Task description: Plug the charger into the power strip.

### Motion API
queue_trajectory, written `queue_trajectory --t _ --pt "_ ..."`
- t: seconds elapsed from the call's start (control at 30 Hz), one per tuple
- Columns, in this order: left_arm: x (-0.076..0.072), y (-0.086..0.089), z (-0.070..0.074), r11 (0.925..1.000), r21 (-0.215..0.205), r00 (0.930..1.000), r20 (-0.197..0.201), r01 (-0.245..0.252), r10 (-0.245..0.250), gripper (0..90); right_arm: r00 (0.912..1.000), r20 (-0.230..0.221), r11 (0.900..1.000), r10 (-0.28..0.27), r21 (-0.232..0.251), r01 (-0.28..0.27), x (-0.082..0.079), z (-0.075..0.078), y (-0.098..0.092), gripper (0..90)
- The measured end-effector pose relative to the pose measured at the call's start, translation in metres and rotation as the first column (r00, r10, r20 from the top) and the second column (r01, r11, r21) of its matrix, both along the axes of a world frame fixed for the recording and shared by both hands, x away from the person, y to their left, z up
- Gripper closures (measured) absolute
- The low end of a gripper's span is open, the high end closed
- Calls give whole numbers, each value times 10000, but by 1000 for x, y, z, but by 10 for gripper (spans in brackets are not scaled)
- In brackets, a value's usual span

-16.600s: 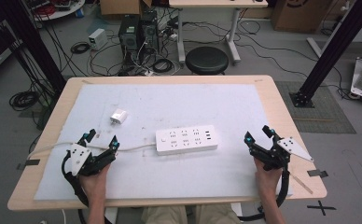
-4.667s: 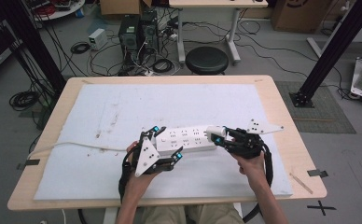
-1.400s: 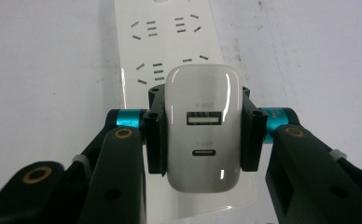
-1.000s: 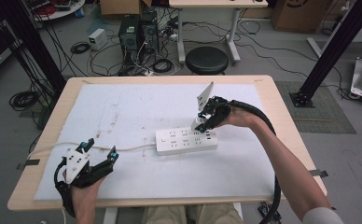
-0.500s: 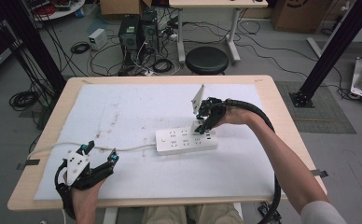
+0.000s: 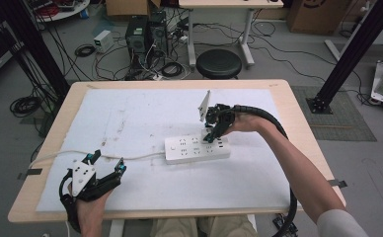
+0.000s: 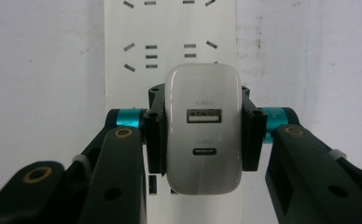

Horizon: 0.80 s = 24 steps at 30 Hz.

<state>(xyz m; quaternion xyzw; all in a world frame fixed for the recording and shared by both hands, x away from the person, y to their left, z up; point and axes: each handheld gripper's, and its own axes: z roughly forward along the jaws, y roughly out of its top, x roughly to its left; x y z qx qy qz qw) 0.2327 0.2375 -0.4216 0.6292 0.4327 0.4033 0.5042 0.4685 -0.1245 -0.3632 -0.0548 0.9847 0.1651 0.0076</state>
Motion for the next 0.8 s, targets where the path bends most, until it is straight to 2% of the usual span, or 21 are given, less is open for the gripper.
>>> queue_trajectory --t 0.03,0.07,0.17,0.3,0.33,0.53,0.8 --pt "0 0 0 10000 -36 10000 14 -5 5 218 9996 -251 9999 -85 131 89 3 -2 -3 633" --pt "-1 0 0 10000 -36 10000 14 -24 24 218 9994 -326 10000 -78 -26 78 5 -6 -3 633" --pt "-2 1 0 9999 -88 10000 41 -80 80 218 9992 -409 10000 -28 86 32 6 -9 -3 633" --pt "-3 3 0 9999 -68 9999 19 -99 99 218 9993 -355 9998 -82 185 89 5 -10 -4 634" --pt "-3 3 0 9999 -73 10000 -6 -85 85 218 9996 -194 9997 -214 119 216 1 -10 -3 634" --pt "0 0 0 10000 -34 10000 11 -8 8 218 9997 191 9996 -139 251 135 -4 -11 -5 636" --pt "-1 0 0 10000 10 10000 -75 -40 40 218 9998 -173 9992 -85 399 92 1 -13 -6 636"
